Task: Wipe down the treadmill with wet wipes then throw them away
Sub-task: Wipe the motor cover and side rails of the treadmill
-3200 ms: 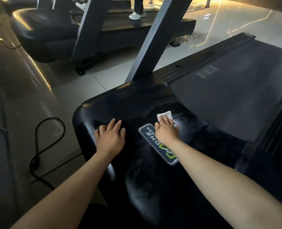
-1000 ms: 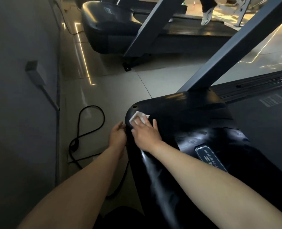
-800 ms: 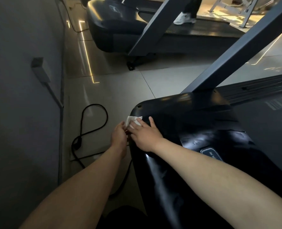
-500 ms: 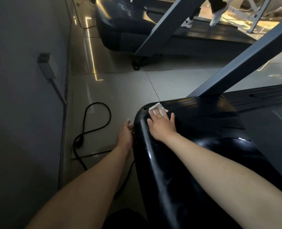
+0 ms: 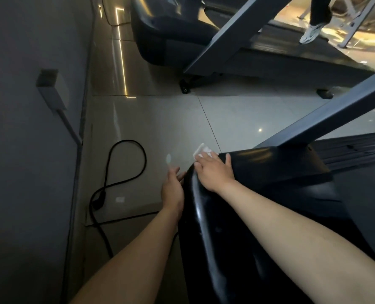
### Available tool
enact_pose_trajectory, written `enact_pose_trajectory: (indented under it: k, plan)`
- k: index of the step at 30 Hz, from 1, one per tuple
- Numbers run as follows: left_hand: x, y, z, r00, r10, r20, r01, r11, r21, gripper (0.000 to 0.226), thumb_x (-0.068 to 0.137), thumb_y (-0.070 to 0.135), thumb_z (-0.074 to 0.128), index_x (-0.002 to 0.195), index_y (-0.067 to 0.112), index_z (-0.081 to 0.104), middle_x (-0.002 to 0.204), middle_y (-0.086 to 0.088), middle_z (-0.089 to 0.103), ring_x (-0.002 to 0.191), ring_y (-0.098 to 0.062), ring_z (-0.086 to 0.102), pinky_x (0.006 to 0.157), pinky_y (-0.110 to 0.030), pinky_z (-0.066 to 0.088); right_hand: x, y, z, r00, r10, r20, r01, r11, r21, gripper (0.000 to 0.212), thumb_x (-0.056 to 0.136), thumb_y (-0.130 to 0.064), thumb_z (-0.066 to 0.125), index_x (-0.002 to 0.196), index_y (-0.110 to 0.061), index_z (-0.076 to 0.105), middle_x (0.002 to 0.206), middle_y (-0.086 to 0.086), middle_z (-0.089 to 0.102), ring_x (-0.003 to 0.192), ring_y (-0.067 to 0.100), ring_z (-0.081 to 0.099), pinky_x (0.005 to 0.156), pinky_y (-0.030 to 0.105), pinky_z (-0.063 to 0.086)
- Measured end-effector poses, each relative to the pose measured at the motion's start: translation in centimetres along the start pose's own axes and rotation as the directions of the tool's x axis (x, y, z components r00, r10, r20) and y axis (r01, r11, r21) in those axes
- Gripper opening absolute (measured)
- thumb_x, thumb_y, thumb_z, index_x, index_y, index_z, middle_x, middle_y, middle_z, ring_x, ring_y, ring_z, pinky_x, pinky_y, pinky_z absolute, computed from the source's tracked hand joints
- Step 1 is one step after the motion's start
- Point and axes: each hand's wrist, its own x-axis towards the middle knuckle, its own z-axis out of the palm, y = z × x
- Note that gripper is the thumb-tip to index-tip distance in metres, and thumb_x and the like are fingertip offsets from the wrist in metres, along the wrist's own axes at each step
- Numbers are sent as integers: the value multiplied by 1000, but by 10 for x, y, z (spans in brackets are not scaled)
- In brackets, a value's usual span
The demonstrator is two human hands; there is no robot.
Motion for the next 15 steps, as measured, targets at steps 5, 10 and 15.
enact_pose_trajectory:
  k: [5,10,15]
  plan:
    - [17,13,2,991,-135,-17,136,989,62,59,106,57,23,138,21,58,107,7,72,113,-30,66,106,-45,48,11,9,-1,993,113,30,-114,993,37,48,108,-36,19,150,-26,39,163,-4,28,154,18,11,121,60,1]
    - [30,26,-1,986,-166,33,158,972,174,65,108,53,11,147,16,47,114,-2,72,96,-24,65,71,-27,43,12,11,1,996,92,-15,-91,993,81,48,107,-36,20,148,-28,44,162,-7,31,153,19,12,121,58,-1]
    - [38,11,-1,998,-55,-9,56,973,225,67,109,50,11,140,11,56,95,5,72,77,-17,57,90,-35,39,7,14,8,994,22,-108,-11,995,101,45,106,-39,27,144,-34,51,157,-14,39,152,15,19,121,59,-3]
